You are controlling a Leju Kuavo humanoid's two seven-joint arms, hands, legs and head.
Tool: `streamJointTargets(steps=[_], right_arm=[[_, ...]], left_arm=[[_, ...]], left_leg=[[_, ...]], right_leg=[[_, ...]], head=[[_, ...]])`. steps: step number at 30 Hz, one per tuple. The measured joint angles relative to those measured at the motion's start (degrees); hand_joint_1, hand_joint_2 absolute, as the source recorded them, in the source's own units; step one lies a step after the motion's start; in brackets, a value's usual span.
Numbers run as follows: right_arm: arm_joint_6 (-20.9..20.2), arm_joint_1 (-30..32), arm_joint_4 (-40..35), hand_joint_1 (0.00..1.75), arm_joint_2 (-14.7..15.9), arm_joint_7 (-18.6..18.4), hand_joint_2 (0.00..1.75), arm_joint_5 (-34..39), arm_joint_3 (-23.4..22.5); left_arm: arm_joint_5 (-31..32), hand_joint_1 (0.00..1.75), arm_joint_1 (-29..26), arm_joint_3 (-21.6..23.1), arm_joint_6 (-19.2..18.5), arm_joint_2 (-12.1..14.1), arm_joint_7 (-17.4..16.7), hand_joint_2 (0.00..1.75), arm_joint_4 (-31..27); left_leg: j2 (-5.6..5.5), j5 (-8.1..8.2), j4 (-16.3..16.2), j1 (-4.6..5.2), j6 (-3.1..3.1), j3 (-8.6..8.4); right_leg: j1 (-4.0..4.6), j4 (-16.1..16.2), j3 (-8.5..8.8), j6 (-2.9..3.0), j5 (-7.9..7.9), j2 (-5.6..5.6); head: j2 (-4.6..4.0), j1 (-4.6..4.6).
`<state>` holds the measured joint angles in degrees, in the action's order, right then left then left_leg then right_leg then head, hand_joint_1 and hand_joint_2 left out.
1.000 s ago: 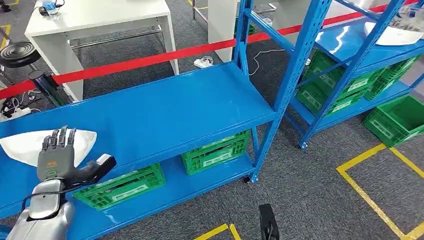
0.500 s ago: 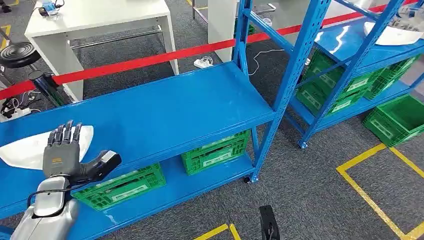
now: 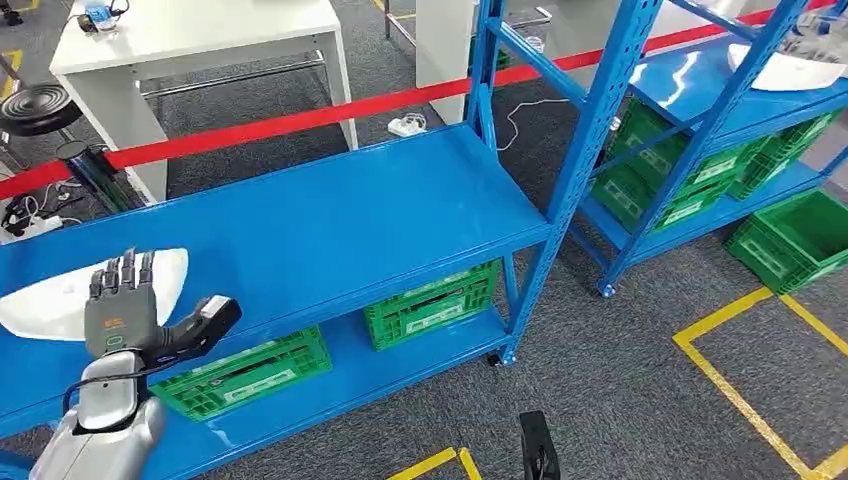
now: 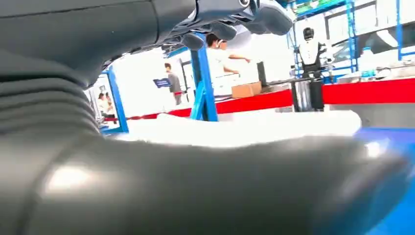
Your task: Take the parts from the cabinet and place them on the table.
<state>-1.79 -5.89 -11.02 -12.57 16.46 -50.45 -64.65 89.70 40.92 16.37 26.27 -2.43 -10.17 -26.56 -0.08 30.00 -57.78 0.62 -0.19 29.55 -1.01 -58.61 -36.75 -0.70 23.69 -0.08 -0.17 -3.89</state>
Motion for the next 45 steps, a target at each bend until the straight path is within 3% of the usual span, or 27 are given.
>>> streamJointTargets(steps=[2, 3, 7, 8, 17, 25, 29, 36, 45], right_arm=[[0.0, -0.1, 0.0, 0.00, 0.0, 0.0, 0.00, -0.1, 0.0], [0.0, -0.1, 0.0, 0.00, 0.0, -0.1, 0.00, -0.1, 0.0], [0.3, -0.2, 0.0, 0.00, 0.0, -0.1, 0.00, -0.1, 0.0], [0.4, -0.2, 0.0, 0.00, 0.0, -0.1, 0.00, 0.0, -0.1], [0.8, -0.7, 0.0, 0.00, 0.0, -0.3, 0.00, -0.5, -0.1], [0.9, -0.7, 0.0, 0.00, 0.0, -0.3, 0.00, -0.6, -0.1], [1.0, -0.7, 0.0, 0.00, 0.0, -0.3, 0.00, -1.2, -0.1], [1.0, -0.6, 0.0, 0.00, 0.0, -0.2, 0.00, -1.2, -0.1], [1.0, -0.3, 0.0, 0.00, 0.0, 0.4, 0.00, -1.7, -0.1]], left_arm=[[0.0, 0.00, 0.0, 0.1, -0.5, -0.2, 0.5, 1.75, 0.2], [0.0, 0.00, 0.0, 0.1, -0.7, -0.4, 0.7, 0.00, 0.5], [0.0, 0.00, 0.2, 0.1, -3.2, -2.0, -0.4, 0.00, 1.7], [0.0, 0.00, 0.3, 0.1, -3.8, -2.7, -0.9, 1.75, 2.2], [-1.8, 0.00, 1.2, 0.1, -2.6, -7.5, 2.0, 1.75, 5.4], [-1.9, 0.00, 1.4, 0.1, -2.5, -9.9, 0.9, 1.75, 6.4], [-0.7, 0.00, 1.5, 0.1, -2.1, -10.5, -2.2, 1.75, 6.7], [0.1, 0.00, 1.8, 0.1, -0.7, -10.2, -6.2, 1.75, 7.4], [0.1, 0.00, 2.3, 0.1, 0.2, -7.0, -8.7, 1.75, 8.1]], left_leg=[[0.00, 0.00, 0.0, 0.00, 0.00, 0.00], [0.00, 0.00, 0.0, 0.00, 0.00, -0.01], [-0.01, 0.00, 0.0, 0.01, 0.00, -0.05], [-0.01, 0.00, 0.0, 0.01, 0.00, -0.04], [-0.01, 0.01, 0.0, 0.02, 0.02, 0.01], [-0.01, 0.01, 0.0, 0.02, 0.02, 0.01], [-0.01, 0.01, 0.0, 0.02, 0.01, 0.00], [-0.01, 0.01, 0.0, 0.01, 0.01, 0.01], [-0.01, 0.00, 0.0, 0.01, 0.01, 0.01]], right_leg=[[0.00, 0.0, 0.00, 0.00, 0.00, 0.00], [0.00, 0.0, 0.00, 0.00, 0.00, 0.00], [0.00, 0.0, 0.00, 0.00, 0.00, -0.02], [-0.01, 0.0, 0.00, 0.00, 0.00, -0.02], [-0.02, 0.0, 0.01, 0.00, 0.00, -0.02], [-0.01, 0.0, 0.00, 0.00, 0.00, -0.01], [-0.01, 0.0, 0.01, 0.00, 0.00, -0.01], [-0.01, 0.0, 0.01, 0.00, 0.00, -0.01], [-0.01, 0.0, 0.01, 0.00, 0.00, 0.00]], head=[[0.00, 0.00], [0.00, 0.00], [0.00, 0.00], [0.00, 0.00], [0.00, 0.00], [0.00, 0.00], [0.00, 0.00], [0.00, 0.00], [0.00, 0.00]])
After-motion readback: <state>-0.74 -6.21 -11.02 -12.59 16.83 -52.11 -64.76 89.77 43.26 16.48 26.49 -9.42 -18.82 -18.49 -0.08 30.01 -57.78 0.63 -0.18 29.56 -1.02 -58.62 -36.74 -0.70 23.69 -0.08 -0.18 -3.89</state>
